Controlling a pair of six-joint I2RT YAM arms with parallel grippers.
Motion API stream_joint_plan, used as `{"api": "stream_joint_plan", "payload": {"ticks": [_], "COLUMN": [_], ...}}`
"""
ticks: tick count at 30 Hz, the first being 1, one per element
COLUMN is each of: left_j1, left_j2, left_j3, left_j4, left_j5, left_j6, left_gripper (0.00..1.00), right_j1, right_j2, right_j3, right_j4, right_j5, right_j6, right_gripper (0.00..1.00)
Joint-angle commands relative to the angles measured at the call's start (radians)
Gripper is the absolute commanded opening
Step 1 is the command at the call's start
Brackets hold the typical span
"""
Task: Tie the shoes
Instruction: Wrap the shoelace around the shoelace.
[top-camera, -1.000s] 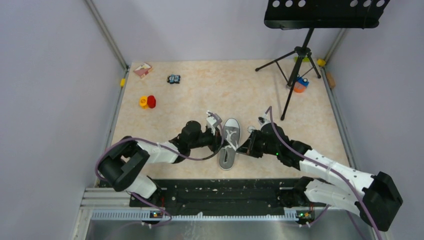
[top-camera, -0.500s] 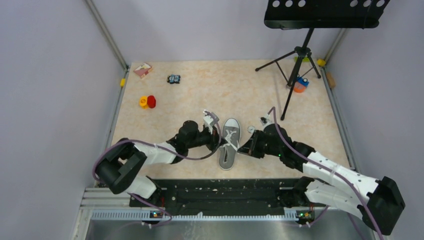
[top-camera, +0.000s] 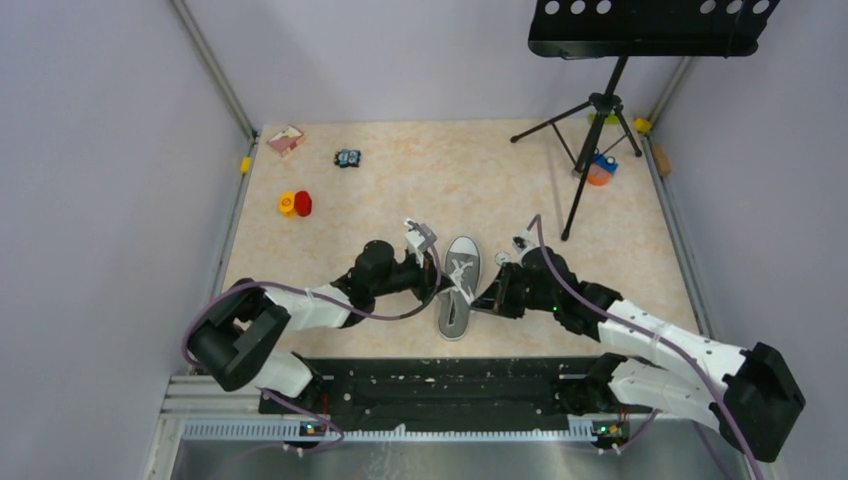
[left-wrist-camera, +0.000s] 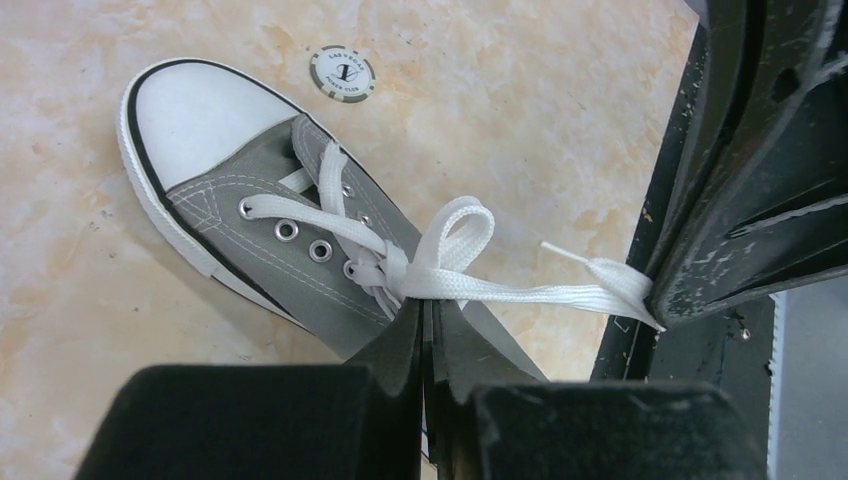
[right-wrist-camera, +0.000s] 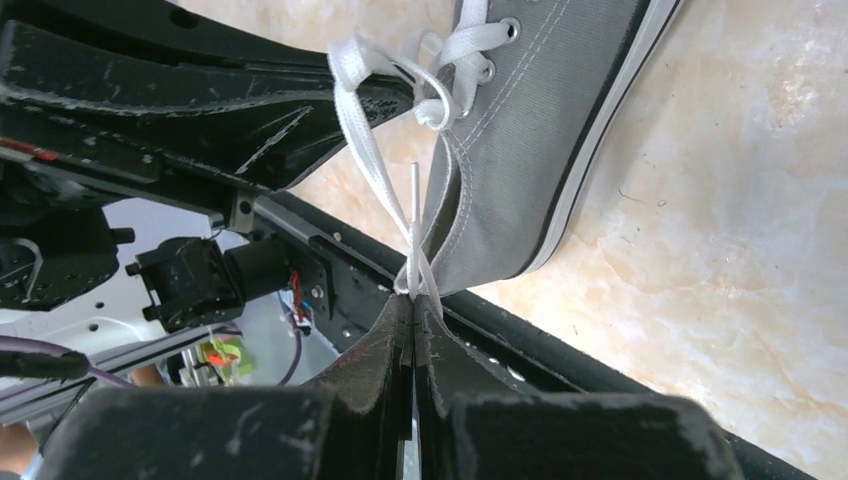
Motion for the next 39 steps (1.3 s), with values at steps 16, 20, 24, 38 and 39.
{"api": "stream_joint_plan", "payload": {"ticks": [16, 20, 24, 38, 39], "left_j1": [0.006, 0.006, 0.006, 0.006, 0.006], "left_j2": [-0.014, -0.009, -0.023, -0.065, -0.054], "left_j3": [-0.003, 0.011, 0.012, -0.02, -0.018], "left_j4": [0.034, -0.007, -0.031, -0.003, 0.01], "left_j5": [0.106, 0.12, 0.131, 0.119, 0.129], "left_j6": [-0.01, 0.004, 0.018, 0.041, 0.033], "left_gripper": [0.0, 0.0, 0.0, 0.0, 0.0], "right_j1": [-0.001, -0.006, -0.031, -0.128, -0.129], "right_j2": [0.157, 0.163, 0.171, 0.249, 0.263], "right_j3": [0.026, 0.059, 0.099, 0.127, 0.13], "right_j4": [0.09, 0.045, -0.015, 0.128, 0.138], "right_j5": [0.003, 0.023, 0.044, -0.146, -0.155], "right_j6": [-0.081, -0.141, -0.221, -0.331, -0.333], "right_gripper": [0.03, 0.28, 0.4, 0.47, 0.47]}}
